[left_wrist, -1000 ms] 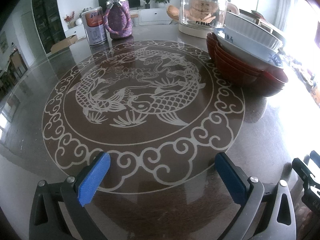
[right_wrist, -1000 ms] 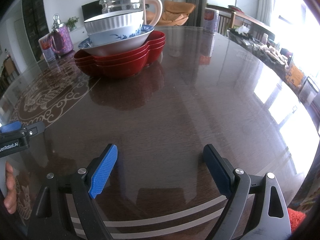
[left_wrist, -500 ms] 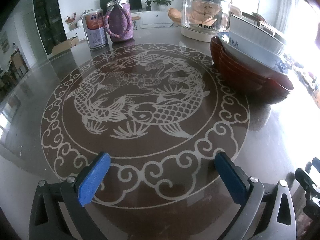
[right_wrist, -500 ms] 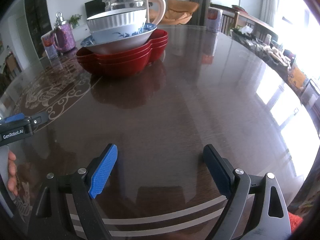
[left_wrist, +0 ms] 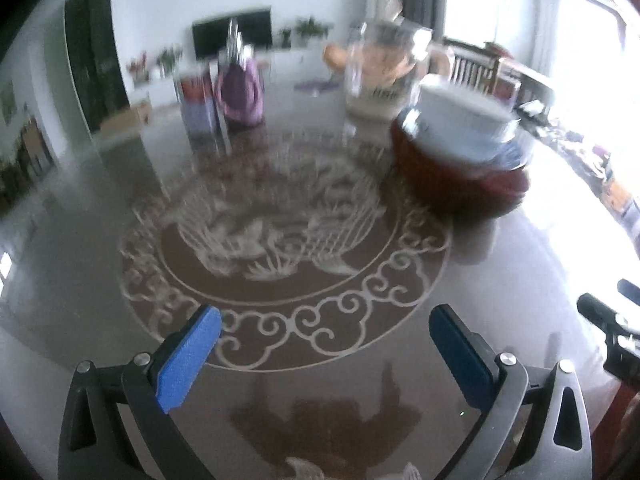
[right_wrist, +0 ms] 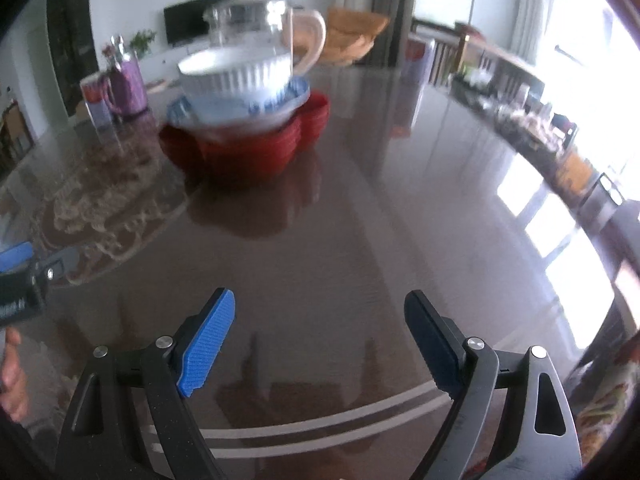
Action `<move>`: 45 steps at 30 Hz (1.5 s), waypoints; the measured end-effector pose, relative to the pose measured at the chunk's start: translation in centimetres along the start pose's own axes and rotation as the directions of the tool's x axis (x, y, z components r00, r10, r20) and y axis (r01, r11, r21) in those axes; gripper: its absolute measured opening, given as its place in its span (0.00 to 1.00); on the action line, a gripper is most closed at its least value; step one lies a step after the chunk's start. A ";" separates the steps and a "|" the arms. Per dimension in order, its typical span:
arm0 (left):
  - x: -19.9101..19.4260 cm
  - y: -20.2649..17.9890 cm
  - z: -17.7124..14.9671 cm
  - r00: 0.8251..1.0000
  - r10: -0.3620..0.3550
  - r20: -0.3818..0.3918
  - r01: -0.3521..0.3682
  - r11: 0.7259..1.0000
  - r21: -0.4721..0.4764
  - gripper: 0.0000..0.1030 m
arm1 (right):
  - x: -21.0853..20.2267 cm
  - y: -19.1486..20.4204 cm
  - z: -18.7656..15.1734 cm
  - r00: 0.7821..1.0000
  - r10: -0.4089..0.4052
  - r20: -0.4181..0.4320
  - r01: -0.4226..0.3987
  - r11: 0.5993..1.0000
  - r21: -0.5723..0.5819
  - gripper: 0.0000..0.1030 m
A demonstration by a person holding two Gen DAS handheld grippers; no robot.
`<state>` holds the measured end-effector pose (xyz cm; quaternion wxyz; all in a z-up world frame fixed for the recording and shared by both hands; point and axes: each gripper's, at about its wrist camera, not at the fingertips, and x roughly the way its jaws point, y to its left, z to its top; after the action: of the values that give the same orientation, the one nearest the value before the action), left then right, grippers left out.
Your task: Organize plates and bowls
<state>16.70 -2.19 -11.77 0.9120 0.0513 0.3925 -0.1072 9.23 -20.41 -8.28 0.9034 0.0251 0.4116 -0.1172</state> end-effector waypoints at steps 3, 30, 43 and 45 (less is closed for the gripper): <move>-2.9 -0.7 0.4 0.998 0.013 0.060 -0.014 1.000 0.024 1.00 | -2.0 0.3 0.7 1.000 -0.007 0.025 0.007 1.000 0.006 0.87; -12.6 -1.8 2.7 0.992 -0.026 0.120 0.026 1.000 0.003 1.00 | -13.3 0.9 3.4 0.979 -0.051 0.200 0.045 0.998 0.032 0.87; -12.7 -1.7 3.6 0.995 -0.044 0.095 0.051 0.997 -0.066 1.00 | -13.3 0.2 3.4 0.979 -0.054 0.196 0.046 0.998 0.048 0.87; -12.8 -1.4 3.7 0.994 -0.049 0.103 0.056 0.996 -0.072 1.00 | -13.3 0.1 3.3 0.978 -0.056 0.199 0.048 0.998 0.046 0.87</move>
<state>10.39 -2.24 0.07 0.9288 0.0015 0.3510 -0.1190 3.29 -18.20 3.90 0.9363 0.0208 0.3165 -0.1511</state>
